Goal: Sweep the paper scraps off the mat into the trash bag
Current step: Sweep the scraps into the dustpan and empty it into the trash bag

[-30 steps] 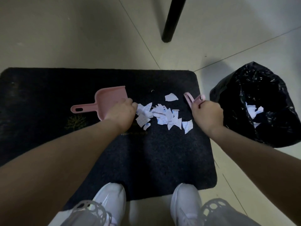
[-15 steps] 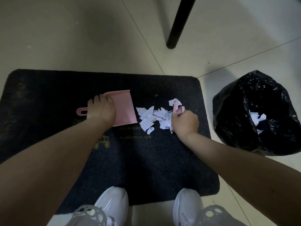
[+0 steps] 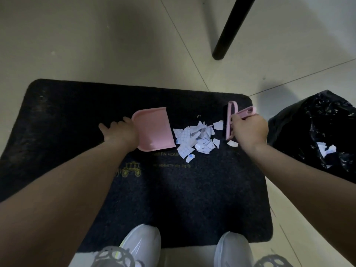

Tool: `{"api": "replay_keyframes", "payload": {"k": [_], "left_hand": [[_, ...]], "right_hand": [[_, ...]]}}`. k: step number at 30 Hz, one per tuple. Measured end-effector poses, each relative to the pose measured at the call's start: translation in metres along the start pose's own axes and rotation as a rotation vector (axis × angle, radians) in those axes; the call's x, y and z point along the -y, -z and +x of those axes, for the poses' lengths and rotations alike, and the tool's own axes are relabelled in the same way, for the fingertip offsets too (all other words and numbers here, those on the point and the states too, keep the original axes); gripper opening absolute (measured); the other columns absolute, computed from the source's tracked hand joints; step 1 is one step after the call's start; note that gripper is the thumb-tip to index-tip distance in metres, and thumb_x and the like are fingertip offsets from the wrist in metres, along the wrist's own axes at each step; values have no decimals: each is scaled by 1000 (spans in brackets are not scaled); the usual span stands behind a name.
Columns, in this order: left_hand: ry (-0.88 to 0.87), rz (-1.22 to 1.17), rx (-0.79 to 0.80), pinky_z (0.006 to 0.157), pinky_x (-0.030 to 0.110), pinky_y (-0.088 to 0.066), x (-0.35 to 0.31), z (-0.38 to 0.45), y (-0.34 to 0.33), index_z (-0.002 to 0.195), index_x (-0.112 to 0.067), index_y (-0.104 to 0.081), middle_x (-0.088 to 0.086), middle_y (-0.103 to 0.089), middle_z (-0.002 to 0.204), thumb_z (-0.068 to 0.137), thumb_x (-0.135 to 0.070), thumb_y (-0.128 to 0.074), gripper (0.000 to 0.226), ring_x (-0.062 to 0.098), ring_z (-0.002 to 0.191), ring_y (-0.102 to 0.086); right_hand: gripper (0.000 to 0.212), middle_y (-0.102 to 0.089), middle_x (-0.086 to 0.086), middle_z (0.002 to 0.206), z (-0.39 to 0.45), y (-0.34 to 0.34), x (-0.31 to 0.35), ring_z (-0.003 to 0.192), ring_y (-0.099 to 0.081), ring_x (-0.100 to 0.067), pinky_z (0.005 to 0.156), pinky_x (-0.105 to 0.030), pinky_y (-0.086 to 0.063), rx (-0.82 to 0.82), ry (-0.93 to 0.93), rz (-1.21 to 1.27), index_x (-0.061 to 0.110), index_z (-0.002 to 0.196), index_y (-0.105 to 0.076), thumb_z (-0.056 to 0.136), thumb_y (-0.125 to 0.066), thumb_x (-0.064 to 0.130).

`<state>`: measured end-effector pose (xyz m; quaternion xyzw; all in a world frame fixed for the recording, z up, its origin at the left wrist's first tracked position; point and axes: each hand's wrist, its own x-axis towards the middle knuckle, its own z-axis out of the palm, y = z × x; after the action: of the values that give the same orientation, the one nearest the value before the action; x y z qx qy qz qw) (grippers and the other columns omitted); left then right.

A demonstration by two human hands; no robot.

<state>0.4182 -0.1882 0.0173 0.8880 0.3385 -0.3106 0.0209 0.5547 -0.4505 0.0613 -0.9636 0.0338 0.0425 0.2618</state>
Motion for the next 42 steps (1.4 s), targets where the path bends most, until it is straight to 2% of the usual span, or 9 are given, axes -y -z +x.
{"api": "replay_keyframes", "payload": {"k": [3, 9, 13, 18, 22, 28, 34, 38, 42], "left_hand": [[44, -64, 60, 114, 59, -14, 4, 6, -2, 146, -6, -25, 14, -45, 139, 91, -25, -42, 61, 32, 131, -37], [146, -214, 185, 112, 55, -21, 11, 14, -5, 135, -11, -43, 14, -42, 141, 93, -43, -39, 52, 34, 133, -33], [130, -245, 263, 104, 52, -37, 17, 19, -14, 122, -10, -55, 15, -53, 126, 87, -56, -35, 61, 37, 117, -48], [155, -235, 105, 103, 45, -34, 8, 12, -5, 115, -15, -57, 10, -54, 126, 92, -45, -34, 44, 31, 119, -46], [-26, -120, -91, 100, 49, -33, 18, 1, 3, 93, -13, -55, 8, -59, 97, 94, -24, -35, 23, 31, 97, -55], [-295, 21, -179, 62, 31, -34, 58, 9, -4, 113, -8, -46, 8, -60, 96, 91, -10, -42, 22, 25, 77, -54], [-396, -117, 84, 73, 26, -39, 57, 2, -12, 95, -24, -51, 2, -59, 106, 99, -26, -38, 14, 21, 94, -56], [-365, -159, 194, 99, 31, -42, 40, 1, -12, 125, -21, -56, 8, -53, 131, 102, -31, -38, 31, 27, 118, -51], [-333, -138, 211, 99, 30, -41, 39, 4, -15, 134, -22, -49, 6, -49, 136, 101, -31, -37, 36, 25, 119, -51]], "right_hand": [[37, -68, -14, 72, 7, 0, -4, 68, -64, -31, 60, -37, -53, -12, -27, 18, 1, 75, -67, 89, -48, 30], [36, -67, -18, 80, 17, 10, -11, 74, -63, -34, 60, -31, -45, -30, -105, 18, -5, 84, -67, 89, -50, 26], [36, -69, -18, 84, 20, 13, -21, 80, -64, -35, 66, -34, -49, -10, -130, -15, -1, 84, -68, 88, -50, 29], [36, -69, -16, 84, 19, 14, -27, 80, -65, -35, 72, -40, -55, 9, -148, -19, 2, 83, -68, 87, -50, 32], [36, -69, -15, 85, 20, 15, -25, 83, -64, -35, 72, -36, -52, 5, -145, -21, 2, 85, -69, 88, -49, 32], [43, -59, -10, 66, 20, 14, -20, 73, -63, -35, 69, -40, -54, 19, -59, -127, 9, 64, -53, 96, -37, 34], [46, -56, -16, 78, 25, 8, -16, 73, -46, -29, 67, -32, -35, 63, 81, -345, 6, 87, -58, 101, -27, 38], [46, -65, -16, 91, 24, -4, -8, 74, -48, -26, 66, -30, -33, 138, 80, -394, 9, 98, -64, 100, -34, 44], [44, -67, -16, 91, 15, -17, 1, 86, -61, -32, 68, -29, -38, 160, 78, -342, 11, 102, -68, 99, -36, 41]]}}
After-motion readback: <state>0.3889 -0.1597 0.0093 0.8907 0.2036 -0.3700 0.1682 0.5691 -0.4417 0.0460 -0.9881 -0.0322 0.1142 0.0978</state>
